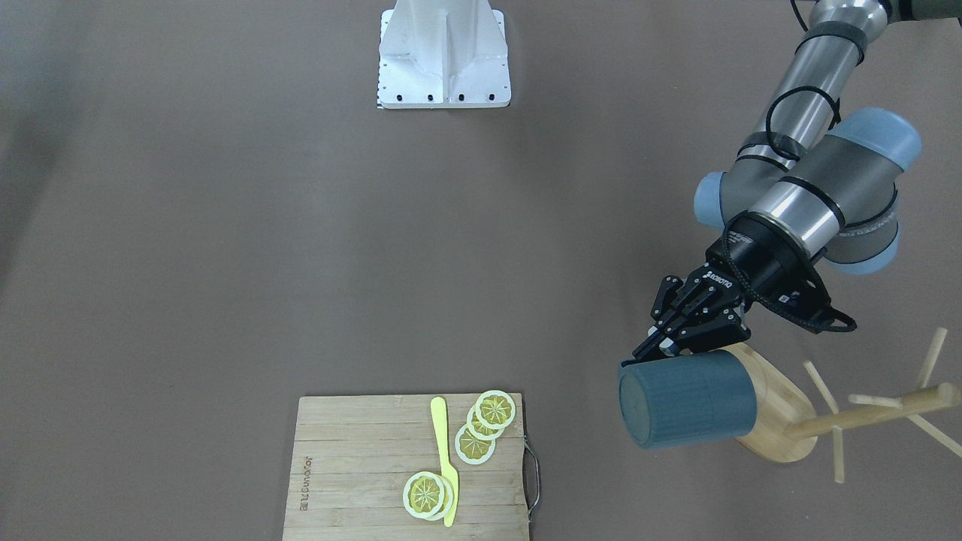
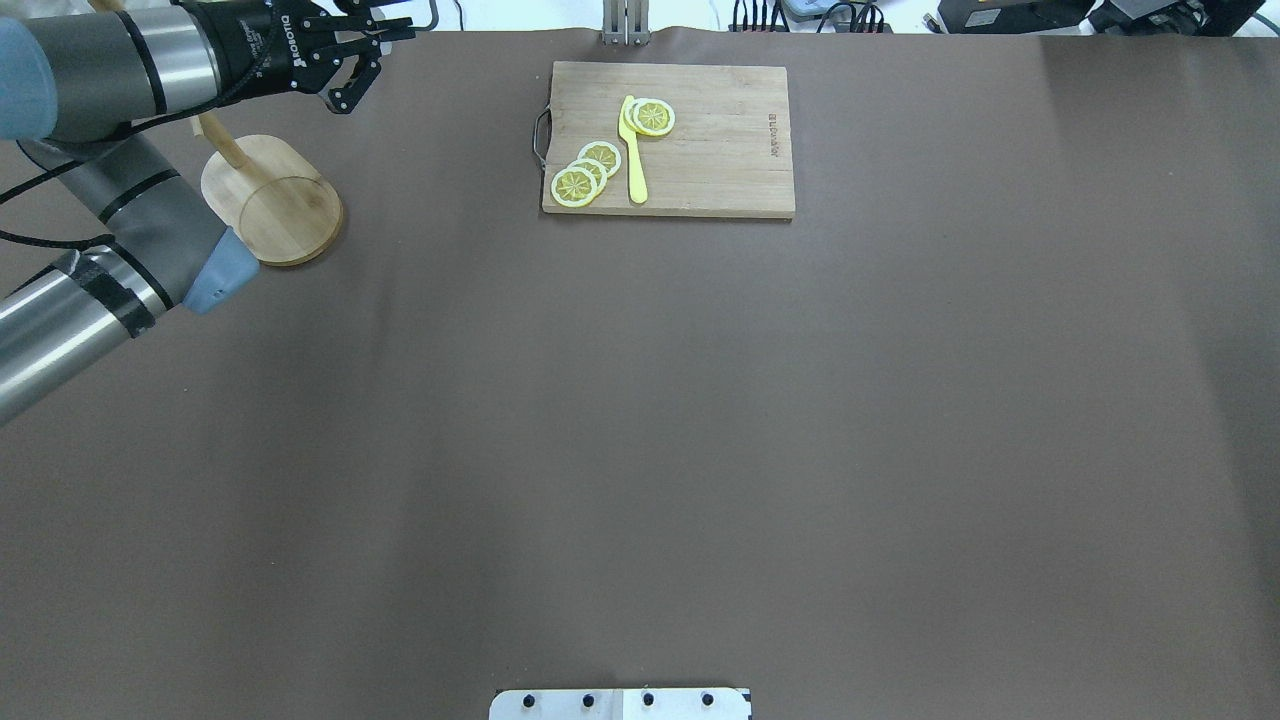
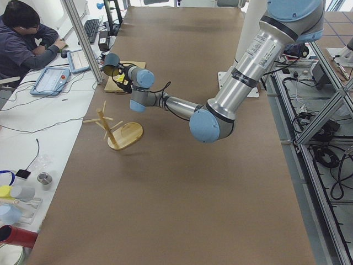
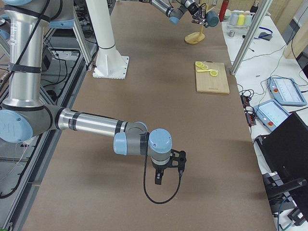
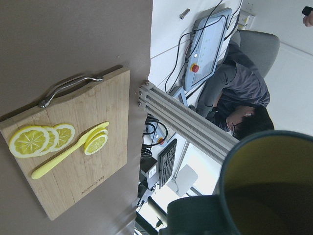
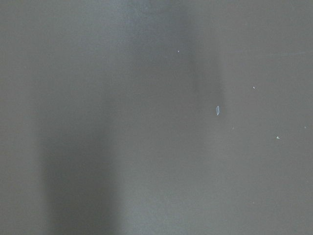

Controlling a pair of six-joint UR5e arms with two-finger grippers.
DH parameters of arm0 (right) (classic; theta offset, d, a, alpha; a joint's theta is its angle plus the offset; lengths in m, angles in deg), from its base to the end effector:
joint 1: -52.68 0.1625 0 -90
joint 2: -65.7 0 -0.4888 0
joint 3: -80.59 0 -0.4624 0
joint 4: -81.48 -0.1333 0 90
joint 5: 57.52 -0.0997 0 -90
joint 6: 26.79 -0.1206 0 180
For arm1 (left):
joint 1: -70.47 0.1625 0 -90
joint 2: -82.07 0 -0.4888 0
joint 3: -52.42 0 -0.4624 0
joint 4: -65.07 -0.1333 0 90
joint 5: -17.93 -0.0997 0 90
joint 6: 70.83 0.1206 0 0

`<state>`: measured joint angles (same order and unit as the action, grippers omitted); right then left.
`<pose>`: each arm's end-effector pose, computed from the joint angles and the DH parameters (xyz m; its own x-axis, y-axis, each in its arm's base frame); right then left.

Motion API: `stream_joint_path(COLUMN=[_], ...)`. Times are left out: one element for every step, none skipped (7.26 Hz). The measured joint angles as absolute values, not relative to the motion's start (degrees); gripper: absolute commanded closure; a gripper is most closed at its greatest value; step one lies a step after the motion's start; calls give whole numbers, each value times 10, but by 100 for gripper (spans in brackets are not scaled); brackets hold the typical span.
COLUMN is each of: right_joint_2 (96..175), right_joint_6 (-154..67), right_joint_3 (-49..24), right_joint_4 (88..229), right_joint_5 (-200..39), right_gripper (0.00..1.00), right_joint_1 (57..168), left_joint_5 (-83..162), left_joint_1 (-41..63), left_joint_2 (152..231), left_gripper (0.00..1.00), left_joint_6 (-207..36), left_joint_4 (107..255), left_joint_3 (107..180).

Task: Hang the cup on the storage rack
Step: 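Hook the mug handle over a rack peg with the left gripper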

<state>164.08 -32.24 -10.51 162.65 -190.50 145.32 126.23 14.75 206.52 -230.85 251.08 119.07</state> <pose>0.0736 -0.4866 0.7902 0.7240 0.1100 0.6810 -0.1153 0.9926 -0.0378 0.3776 -0.7233 0.3476 -0.6351 -0.6525 -0.4134 0.0546 0.4959 -0.8667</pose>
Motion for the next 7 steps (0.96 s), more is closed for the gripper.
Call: stream_joint_path(right_joint_2=[1641,1642,1642,1643,1644,1646,1648], right_joint_6=[-323,-323,-323,-322,-322,-322,-322], right_joint_3=[-105,-105,-104,-104,-104,-104,-105], right_joint_4=[1622,1614,1609,1607,1606,1606,1606], right_joint_5=[-1905,-1904,-1904,-1904,-1904,-1903,-1903], right_gripper=[0,0,0,0,0,0,0], right_joint_1=[1453,1453,1453,1453,1453,1453,1453], left_joint_5=[1262,1262,1260,1255,1251,1250,1247], left_joint_1=[147,147,147,147,147,147,147], left_joint_2=[2062,2058,2053,2047,2042,2039,2035], left_gripper=[100,100,100,100,100,100,100], left_joint_6=[-2335,-2358,-2376,-2388,-2394,-2396,-2396], left_joint_4=[2577,2629,2667,2710,2756,2790,2814], left_joint_3=[1159,1136,1122,1103,1078,1060,1048])
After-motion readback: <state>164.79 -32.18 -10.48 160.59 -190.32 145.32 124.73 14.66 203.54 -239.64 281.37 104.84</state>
